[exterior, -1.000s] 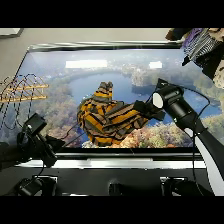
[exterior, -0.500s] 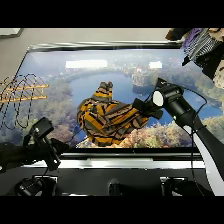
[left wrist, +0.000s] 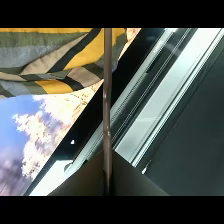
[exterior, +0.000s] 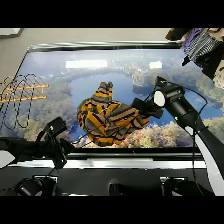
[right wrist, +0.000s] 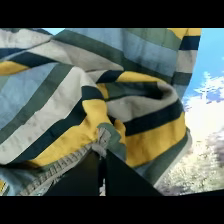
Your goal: Fold the clothes and pants, and hang the long-sleeved shirts on hangers.
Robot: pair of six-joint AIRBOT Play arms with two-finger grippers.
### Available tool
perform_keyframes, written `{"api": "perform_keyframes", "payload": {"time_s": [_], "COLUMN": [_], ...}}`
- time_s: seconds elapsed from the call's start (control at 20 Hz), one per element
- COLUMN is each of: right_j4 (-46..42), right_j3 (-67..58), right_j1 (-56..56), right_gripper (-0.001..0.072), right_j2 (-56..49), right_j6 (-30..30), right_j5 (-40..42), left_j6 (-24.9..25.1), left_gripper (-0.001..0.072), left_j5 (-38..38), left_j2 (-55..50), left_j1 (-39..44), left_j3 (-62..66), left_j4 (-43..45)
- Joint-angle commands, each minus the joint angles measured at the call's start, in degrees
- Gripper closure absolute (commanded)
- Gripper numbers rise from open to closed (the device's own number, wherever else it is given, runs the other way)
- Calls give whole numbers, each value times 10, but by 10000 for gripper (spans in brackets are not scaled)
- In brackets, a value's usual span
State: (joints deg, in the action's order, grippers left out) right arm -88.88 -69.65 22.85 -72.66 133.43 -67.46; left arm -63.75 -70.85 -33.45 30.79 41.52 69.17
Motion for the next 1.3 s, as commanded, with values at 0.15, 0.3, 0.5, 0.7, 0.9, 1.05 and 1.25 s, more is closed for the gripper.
{"api": "perform_keyframes", "payload": {"time_s": [0.15, 0.3, 0.5, 0.7, 0.9, 1.05, 1.25], "right_j4": [-49, -75, -78, -58, -59, -59, -54], "right_j3": [0, 0, 0, 0, 0, -1, -49], "right_j1": [0, 0, 0, 0, 24, 47, 50], "right_gripper": [684, 684, 684, 684, 684, 684, 684], "right_j2": [12, 12, 12, 14, 34, 48, 56], "right_j6": [-19, -21, -21, -38, -56, -58, -85], "right_j5": [-68, -68, -52, -43, -40, -43, -68], "left_j6": [1, 1, 3, 3, 9, 47, 73], "left_gripper": [692, 693, 692, 692, 692, 692, 692], "left_j5": [-19, -96, -124, -75, -21, -1, 7], "left_j2": [-1, -1, 0, -23, -65, -85, -105], "left_j1": [-1, -1, -1, -1, -1, 0, 0], "left_j3": [57, 84, 84, 84, 84, 84, 84], "left_j4": [10, 9, 10, 27, 27, 13, -5]}}
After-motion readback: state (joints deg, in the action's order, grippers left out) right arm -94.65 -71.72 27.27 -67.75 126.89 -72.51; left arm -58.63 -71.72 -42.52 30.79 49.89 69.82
